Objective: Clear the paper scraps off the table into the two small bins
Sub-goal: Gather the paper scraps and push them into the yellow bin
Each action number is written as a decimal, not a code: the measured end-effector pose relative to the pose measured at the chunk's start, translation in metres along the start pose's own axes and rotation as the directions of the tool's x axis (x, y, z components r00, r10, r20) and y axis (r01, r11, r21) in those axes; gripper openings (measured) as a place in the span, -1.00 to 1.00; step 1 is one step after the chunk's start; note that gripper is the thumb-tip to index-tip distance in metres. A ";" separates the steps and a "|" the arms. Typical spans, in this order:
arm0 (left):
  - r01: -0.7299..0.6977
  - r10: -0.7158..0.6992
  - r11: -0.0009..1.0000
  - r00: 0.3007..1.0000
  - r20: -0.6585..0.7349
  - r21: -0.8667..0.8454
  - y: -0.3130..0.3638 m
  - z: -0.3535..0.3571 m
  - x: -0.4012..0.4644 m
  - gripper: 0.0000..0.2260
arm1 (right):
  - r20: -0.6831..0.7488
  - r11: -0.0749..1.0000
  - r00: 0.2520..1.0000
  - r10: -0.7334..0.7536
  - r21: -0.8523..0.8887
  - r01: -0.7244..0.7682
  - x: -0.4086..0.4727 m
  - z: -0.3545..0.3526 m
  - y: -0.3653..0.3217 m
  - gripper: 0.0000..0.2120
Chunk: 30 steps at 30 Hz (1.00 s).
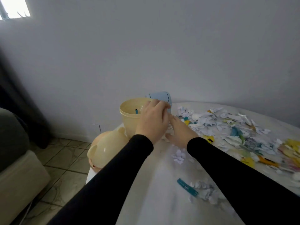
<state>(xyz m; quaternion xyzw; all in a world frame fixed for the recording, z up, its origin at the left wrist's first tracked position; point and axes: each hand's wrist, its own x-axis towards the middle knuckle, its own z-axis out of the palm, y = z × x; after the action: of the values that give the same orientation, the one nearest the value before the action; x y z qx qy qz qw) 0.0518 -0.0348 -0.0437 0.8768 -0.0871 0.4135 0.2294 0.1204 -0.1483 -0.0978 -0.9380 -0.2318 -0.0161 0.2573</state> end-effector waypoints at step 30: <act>0.278 -0.356 0.934 0.722 0.593 0.223 0.014 0.076 -0.071 -0.49 | -0.017 0.962 1.000 0.015 -0.274 -0.019 -0.061 -0.012 0.051 -0.58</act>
<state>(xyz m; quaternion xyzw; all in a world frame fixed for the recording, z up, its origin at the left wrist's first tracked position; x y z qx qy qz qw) 0.0529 -0.0859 -0.1354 0.9773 0.0179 0.0585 0.2027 0.0900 -0.2188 -0.1206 -0.9663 -0.2176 -0.0526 0.1269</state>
